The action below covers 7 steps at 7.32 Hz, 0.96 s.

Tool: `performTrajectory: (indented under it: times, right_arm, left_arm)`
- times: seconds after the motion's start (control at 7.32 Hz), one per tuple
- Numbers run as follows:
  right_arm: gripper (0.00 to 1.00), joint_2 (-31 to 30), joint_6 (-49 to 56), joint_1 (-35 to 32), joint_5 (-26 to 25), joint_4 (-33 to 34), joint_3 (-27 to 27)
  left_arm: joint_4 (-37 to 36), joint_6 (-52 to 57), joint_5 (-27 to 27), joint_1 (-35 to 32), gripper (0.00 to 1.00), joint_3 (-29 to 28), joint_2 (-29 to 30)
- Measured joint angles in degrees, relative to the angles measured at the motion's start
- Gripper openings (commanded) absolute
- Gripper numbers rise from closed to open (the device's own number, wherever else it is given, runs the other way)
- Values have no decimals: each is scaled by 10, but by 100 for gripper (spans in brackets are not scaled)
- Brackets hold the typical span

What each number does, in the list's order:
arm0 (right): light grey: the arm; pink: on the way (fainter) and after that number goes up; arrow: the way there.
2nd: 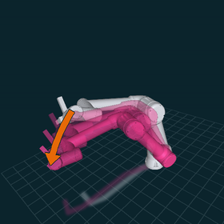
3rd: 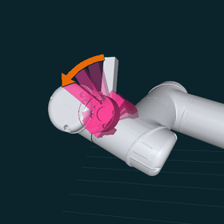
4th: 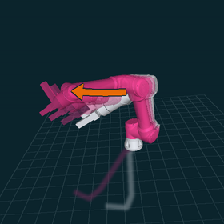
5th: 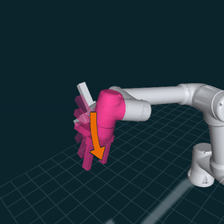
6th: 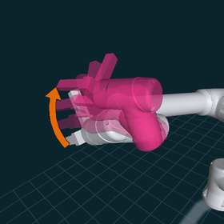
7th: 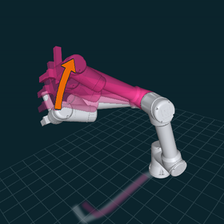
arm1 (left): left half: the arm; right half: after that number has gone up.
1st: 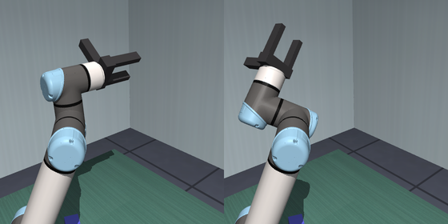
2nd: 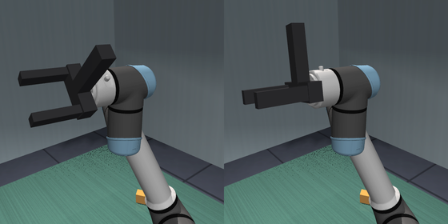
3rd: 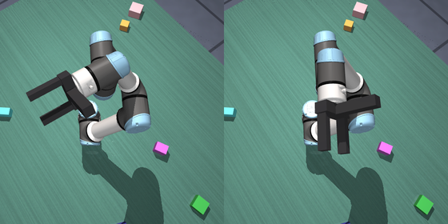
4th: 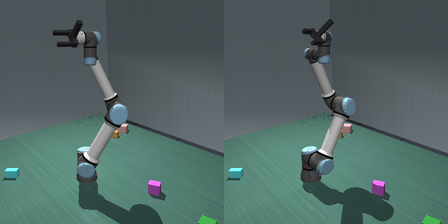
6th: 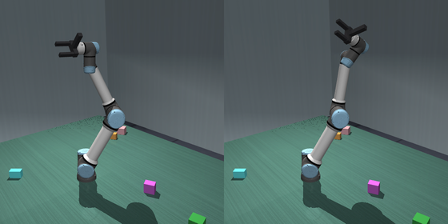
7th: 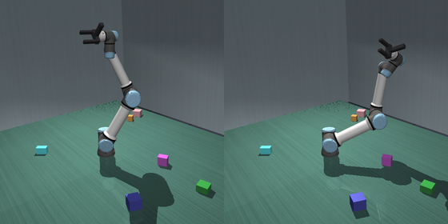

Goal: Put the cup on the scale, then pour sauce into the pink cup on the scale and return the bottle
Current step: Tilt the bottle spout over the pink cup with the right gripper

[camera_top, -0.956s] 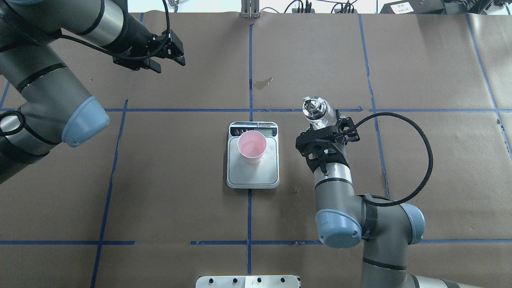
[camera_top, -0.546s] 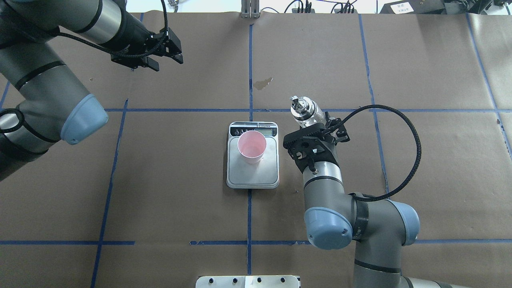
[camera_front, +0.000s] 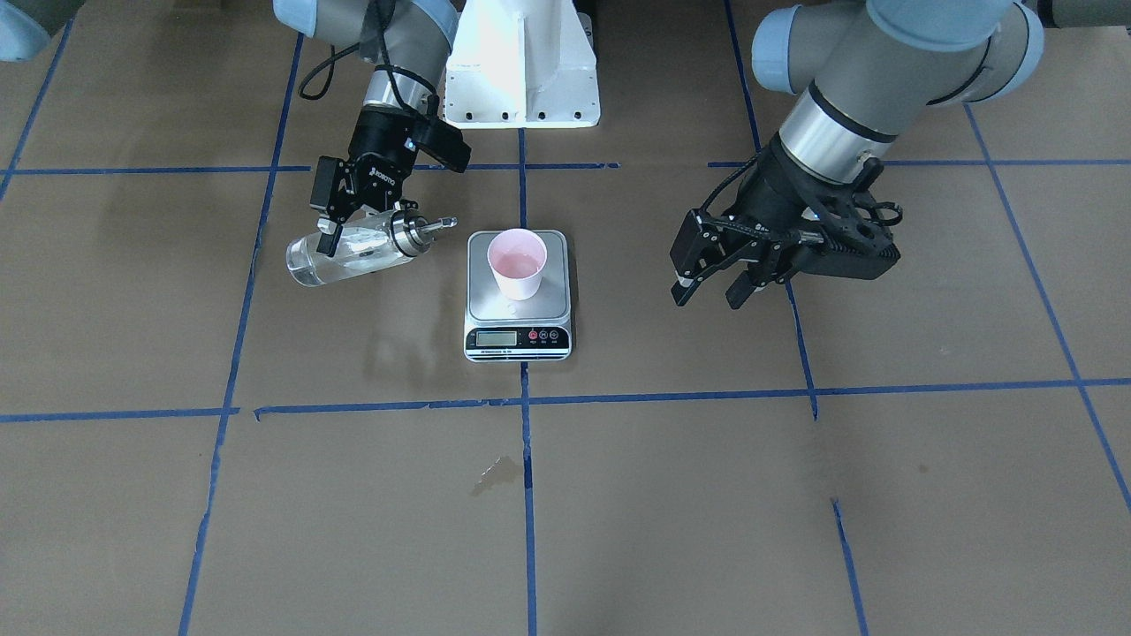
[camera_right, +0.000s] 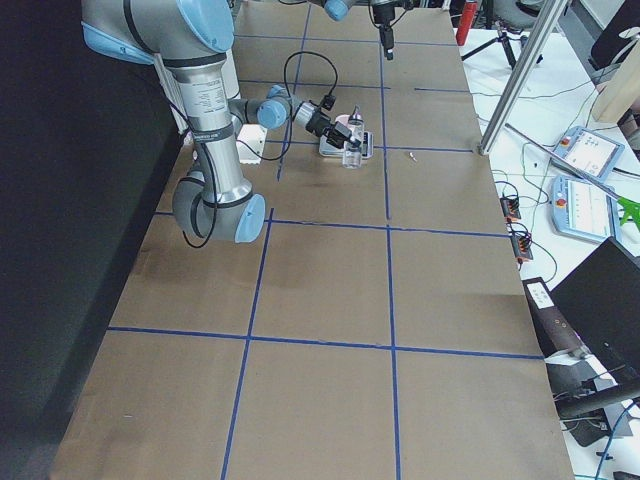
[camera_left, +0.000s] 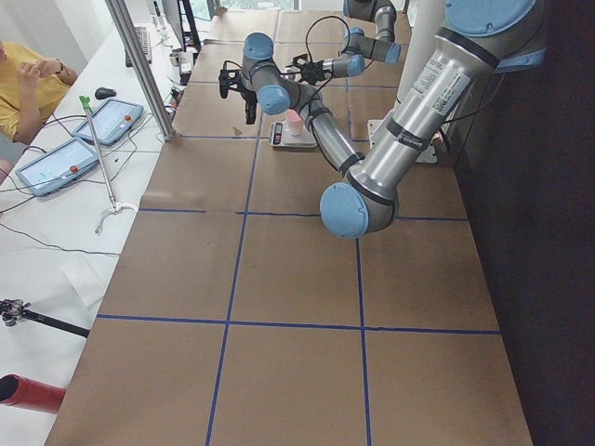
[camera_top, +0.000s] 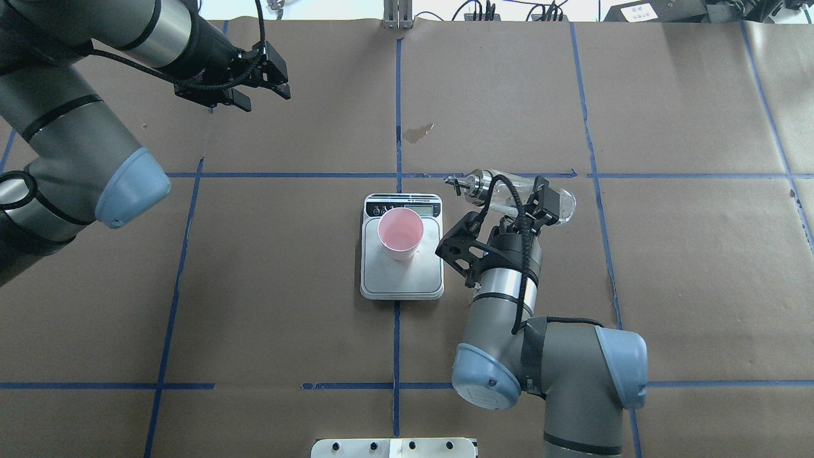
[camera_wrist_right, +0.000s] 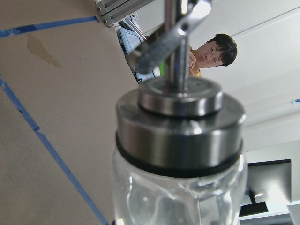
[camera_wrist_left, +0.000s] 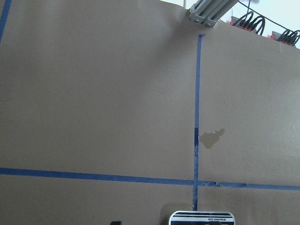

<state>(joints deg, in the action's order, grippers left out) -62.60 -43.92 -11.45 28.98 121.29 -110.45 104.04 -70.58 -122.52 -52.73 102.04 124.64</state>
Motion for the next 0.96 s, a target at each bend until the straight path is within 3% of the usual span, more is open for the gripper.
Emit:
performTrajectory:
  times: [0.41,0.96]
  right_arm:
    - [0,24,7,21,-54,147,-1]
    - [0,26,8,30,-103,215,1]
  left_arm:
    - [-1,-1,-1,0,72,5,-6]
    - [-2,-1,-14,-5,72,12,-11]
